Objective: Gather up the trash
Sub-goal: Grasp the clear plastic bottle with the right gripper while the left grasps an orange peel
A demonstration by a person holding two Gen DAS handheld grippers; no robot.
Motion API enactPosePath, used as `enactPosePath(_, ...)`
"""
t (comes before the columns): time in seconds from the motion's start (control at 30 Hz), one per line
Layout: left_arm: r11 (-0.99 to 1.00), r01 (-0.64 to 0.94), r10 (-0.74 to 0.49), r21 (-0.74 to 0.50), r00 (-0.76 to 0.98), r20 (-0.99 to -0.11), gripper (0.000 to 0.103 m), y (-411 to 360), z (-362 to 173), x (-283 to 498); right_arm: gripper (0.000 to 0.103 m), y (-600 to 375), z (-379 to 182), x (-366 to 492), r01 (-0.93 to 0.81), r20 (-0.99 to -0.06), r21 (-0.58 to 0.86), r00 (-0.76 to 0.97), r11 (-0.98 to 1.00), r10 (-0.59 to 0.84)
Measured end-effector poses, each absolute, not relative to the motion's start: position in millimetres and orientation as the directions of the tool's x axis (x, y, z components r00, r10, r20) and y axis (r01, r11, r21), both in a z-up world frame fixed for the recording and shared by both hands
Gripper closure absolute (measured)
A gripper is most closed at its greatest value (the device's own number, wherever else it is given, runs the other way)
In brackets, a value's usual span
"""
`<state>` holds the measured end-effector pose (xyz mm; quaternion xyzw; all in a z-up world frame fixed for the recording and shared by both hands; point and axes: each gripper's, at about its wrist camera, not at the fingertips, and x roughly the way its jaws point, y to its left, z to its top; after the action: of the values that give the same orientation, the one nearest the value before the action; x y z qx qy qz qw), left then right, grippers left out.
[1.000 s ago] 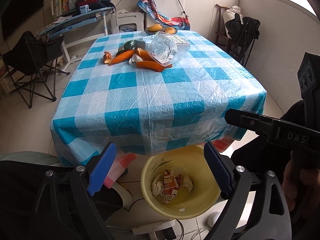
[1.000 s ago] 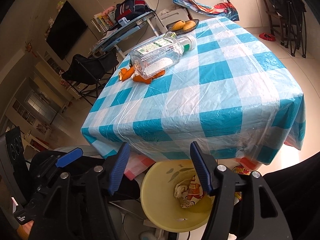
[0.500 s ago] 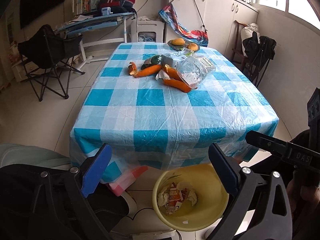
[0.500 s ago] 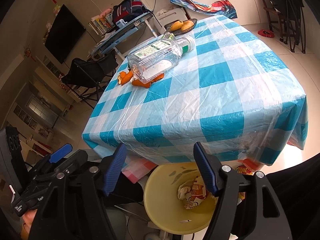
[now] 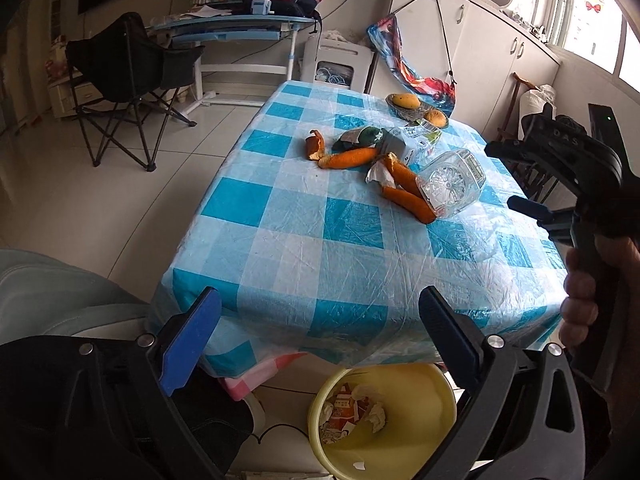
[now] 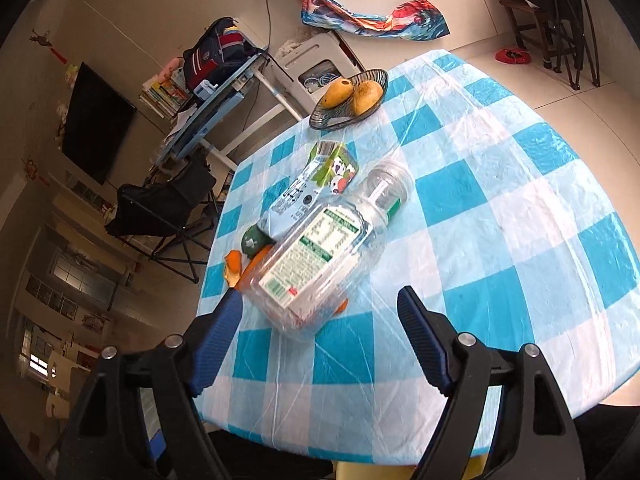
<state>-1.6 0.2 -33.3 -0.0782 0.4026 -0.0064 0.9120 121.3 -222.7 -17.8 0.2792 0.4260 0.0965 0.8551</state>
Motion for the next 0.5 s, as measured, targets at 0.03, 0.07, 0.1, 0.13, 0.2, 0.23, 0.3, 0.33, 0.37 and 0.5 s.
enactPosePath(0.03,0.987,-0.048,-0.078,-0.151,0.679,-0.73,0.007,1.1,-33.0,-1.8,0.023,-219.4,-20.9,133.8,0.098,-0.699,0.539,0.606,0.837,0.38)
enactPosePath(0.07,0.987,-0.045,-0.081,-0.153,0.683,-0.726,0.007,2.2,-32.4,-1.8,0.023,-215.8,-26.1,145.2,0.115,-0.723,0.524,0.584,0.844,0.369)
enactPosePath(0.1,0.987,-0.045,-0.083,-0.155,0.685,-0.724,0.007,3.5,-32.2,-2.3,0.023,-212.6,-33.4,154.5,0.122,-0.741,0.52,0.558,0.846,0.374)
enactPosePath(0.13,0.986,-0.048,-0.083,-0.158,0.685,-0.724,0.007,6.1,-32.3,-2.4,0.022,-210.1,-39.9,161.4,0.125,-0.753,0.521,0.532,0.845,0.386)
enactPosePath(0.2,0.984,-0.066,-0.078,-0.168,0.684,-0.725,0.007,13.1,-33.1,-0.9,0.022,-207.1,-47.8,166.4,0.108,-0.767,0.528,0.487,0.843,0.418)
enactPosePath(0.23,0.981,-0.077,-0.077,-0.177,0.682,-0.727,0.007,17.4,-33.4,0.7,0.023,-206.5,-48.7,165.5,0.081,-0.772,0.523,0.468,0.848,0.431)
enactPosePath(0.3,0.975,-0.1,-0.082,-0.201,0.676,-0.732,0.007,24.1,-34.8,4.5,0.033,-208.3,-48.7,159.1,0.012,-0.787,0.492,0.435,0.871,0.438)
enactPosePath(0.33,0.971,-0.109,-0.086,-0.213,0.671,-0.736,0.007,25.9,-35.8,7.0,0.035,-211.8,-48.5,154.9,-0.019,-0.79,0.482,0.423,0.876,0.443)
enactPosePath(0.37,0.968,-0.115,-0.091,-0.223,0.666,-0.74,0.007,26.2,-37.1,9.6,0.043,-217.7,-48.0,150.1,-0.039,-0.796,0.47,0.414,0.882,0.442)
enactPosePath(0.5,0.968,-0.1,-0.113,-0.228,0.639,-0.761,0.007,12.6,-43.1,25.9,0.048,-242.9,-47.3,128.6,-0.094,-0.811,0.425,0.402,0.9,0.425)
